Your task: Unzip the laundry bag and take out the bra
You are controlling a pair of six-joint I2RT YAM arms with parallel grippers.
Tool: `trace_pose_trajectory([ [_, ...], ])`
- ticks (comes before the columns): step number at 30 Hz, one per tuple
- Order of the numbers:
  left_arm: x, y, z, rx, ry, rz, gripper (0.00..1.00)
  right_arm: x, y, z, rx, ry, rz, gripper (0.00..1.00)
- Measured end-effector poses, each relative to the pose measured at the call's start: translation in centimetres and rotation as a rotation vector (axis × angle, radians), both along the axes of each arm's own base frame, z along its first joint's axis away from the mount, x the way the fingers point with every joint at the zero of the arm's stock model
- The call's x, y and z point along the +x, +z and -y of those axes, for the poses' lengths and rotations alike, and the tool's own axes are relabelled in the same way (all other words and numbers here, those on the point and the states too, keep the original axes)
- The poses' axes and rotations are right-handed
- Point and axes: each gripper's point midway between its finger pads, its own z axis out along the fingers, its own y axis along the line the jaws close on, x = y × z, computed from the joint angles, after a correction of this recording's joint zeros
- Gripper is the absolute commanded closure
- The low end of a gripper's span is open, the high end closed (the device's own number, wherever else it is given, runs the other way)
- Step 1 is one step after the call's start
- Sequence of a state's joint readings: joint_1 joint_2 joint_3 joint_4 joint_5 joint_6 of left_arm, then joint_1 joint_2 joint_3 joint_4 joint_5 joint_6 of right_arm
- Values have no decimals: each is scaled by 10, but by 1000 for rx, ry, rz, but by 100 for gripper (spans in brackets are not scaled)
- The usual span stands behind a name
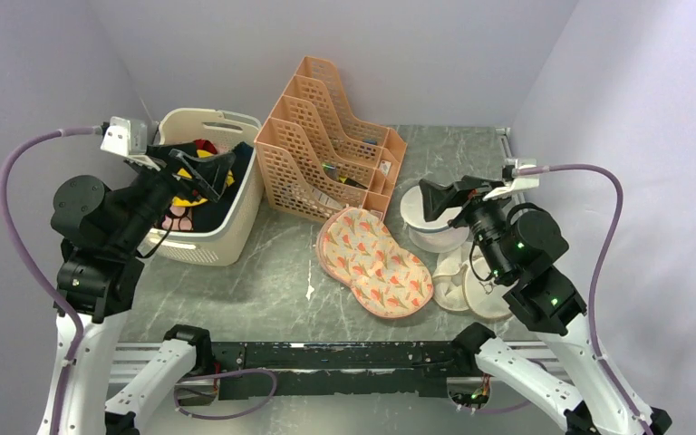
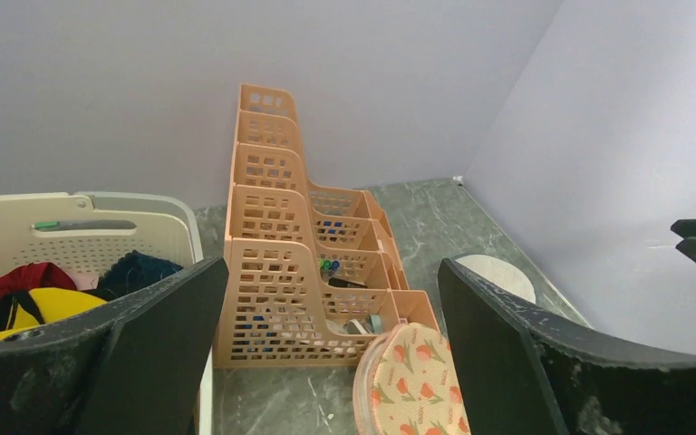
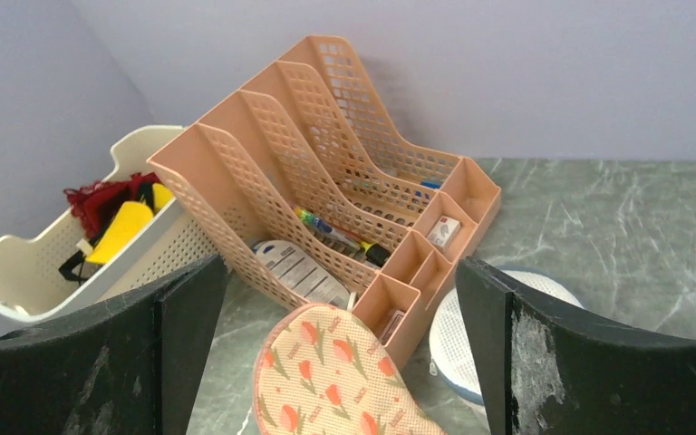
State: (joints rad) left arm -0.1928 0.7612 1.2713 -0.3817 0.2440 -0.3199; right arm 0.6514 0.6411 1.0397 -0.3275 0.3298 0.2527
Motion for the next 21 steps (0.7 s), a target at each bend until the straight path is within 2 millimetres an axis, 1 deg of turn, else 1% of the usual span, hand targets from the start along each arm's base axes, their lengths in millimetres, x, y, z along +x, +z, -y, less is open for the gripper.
trace_pose_trajectory([
  [9, 18, -27, -1, 3, 25, -28, 4, 8, -11, 31, 95, -141, -69, 0],
  [15, 28, -42, -2, 1, 47, -30, 4, 14, -24, 46, 132, -211, -115, 0],
  [18, 32, -47, -1, 0, 48, -24, 4, 18, -40, 51, 137, -244, -149, 0],
  [21, 36, -50, 0, -3, 48, -10, 4, 23, -66, 56, 133, -283, -201, 0],
])
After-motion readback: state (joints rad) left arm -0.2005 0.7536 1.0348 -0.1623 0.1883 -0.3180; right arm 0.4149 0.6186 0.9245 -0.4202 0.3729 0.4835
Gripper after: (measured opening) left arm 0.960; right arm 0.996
